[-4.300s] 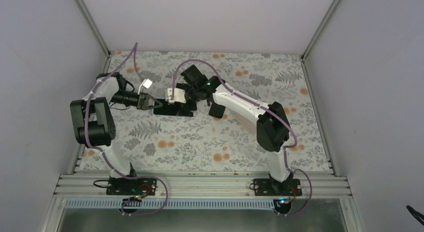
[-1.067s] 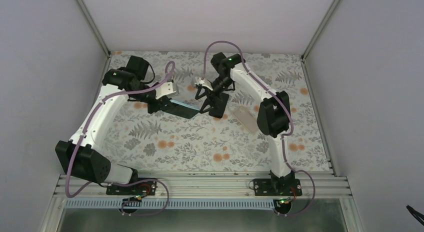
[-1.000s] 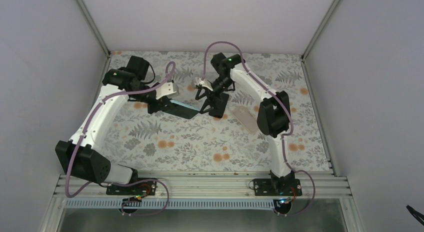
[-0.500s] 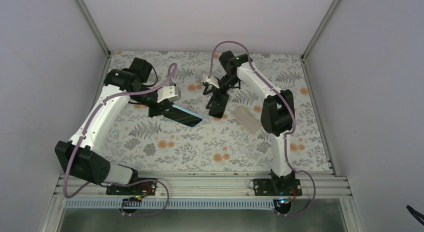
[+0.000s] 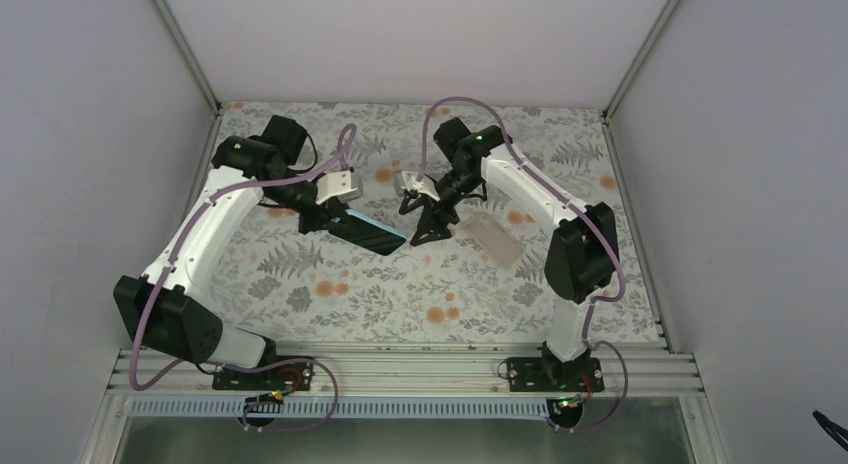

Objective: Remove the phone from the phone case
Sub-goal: Remove the phone case from the phone.

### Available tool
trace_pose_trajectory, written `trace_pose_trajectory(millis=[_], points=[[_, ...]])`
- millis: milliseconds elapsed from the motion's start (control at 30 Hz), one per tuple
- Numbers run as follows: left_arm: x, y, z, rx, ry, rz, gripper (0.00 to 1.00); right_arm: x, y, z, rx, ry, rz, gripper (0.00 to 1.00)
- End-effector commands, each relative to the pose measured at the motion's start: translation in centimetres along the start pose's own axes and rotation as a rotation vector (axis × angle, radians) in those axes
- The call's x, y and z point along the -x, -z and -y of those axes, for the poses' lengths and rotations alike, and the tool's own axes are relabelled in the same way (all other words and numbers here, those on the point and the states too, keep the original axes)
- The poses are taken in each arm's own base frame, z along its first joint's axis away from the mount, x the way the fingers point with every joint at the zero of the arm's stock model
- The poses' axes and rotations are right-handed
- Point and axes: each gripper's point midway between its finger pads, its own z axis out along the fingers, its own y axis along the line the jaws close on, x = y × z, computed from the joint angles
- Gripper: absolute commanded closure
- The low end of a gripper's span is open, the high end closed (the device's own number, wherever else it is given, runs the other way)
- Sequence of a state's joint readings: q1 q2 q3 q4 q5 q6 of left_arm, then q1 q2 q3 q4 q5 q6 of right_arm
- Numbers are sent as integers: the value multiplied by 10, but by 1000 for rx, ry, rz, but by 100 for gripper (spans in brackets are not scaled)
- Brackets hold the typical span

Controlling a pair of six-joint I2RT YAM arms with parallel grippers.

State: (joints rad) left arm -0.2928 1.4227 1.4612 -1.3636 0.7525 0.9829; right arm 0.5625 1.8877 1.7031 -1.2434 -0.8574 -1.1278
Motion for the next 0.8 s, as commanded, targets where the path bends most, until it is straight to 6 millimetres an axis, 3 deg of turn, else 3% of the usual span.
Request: trace_pose_trajectory(millis=[0,367,767], points=[[19,7,8,-17,-44,80,98,15,2,9,-14,3,60,9],[19,8,11,-19,-44,87,98,10,-4,26,-54,-11,36,13],[17,5,9,-24,-37,78,98,6,-5,2,40,-3,35,12]])
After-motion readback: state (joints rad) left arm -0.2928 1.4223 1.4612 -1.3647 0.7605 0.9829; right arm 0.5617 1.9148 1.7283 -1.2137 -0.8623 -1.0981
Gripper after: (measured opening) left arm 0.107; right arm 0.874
